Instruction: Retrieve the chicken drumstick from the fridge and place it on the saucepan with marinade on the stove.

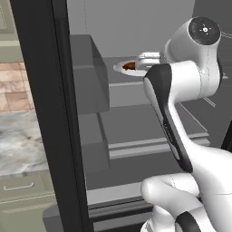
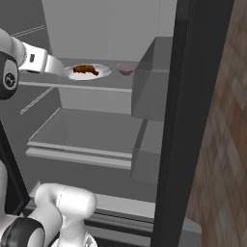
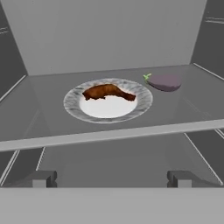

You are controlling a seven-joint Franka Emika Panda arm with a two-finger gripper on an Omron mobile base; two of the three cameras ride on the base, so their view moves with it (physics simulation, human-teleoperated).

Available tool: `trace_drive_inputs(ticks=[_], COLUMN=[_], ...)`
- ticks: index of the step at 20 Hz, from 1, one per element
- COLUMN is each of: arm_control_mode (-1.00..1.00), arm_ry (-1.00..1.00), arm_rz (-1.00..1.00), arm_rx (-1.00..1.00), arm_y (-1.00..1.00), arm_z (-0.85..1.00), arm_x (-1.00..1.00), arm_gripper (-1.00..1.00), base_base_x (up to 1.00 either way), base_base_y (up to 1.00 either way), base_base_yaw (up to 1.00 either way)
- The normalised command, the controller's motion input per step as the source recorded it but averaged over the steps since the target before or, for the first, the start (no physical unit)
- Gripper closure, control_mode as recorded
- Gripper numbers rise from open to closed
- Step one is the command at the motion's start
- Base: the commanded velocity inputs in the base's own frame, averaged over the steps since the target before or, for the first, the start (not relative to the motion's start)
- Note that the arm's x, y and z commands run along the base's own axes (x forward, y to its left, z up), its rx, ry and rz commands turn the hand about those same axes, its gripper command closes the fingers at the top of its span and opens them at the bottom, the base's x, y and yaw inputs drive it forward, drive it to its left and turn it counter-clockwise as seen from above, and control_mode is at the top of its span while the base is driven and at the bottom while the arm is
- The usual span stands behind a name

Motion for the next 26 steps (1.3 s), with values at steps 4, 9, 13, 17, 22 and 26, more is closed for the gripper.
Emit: trace_drive_inputs(ticks=[4, 9, 13, 17, 22, 26], arm_control_mode=[-1.00, -1.00, -1.00, -1.00, -1.00, -1.00], arm_ry=[0.00, 0.00, 0.00, 0.00, 0.00, 0.02], arm_rz=[0.00, 0.00, -0.02, -0.13, -0.13, -0.09], arm_rx=[0.00, 0.00, 0.00, 0.03, 0.07, 0.04], arm_y=[0.06, 0.17, 0.19, 0.03, -0.12, -0.01], arm_z=[0.00, 0.01, 0.04, 0.00, -0.11, -0.07], arm_x=[0.31, 0.23, 0.31, 0.27, 0.20, 0.28], arm_gripper=[-1.00, -1.00, -1.00, -1.00, -1.00, -1.00], base_base_x=[0.00, 0.00, 0.00, 0.00, 0.00, 0.00], base_base_y=[0.00, 0.00, 0.00, 0.00, 0.00, 0.00], base_base_yaw=[0.00, 0.00, 0.00, 0.00, 0.00, 0.00])
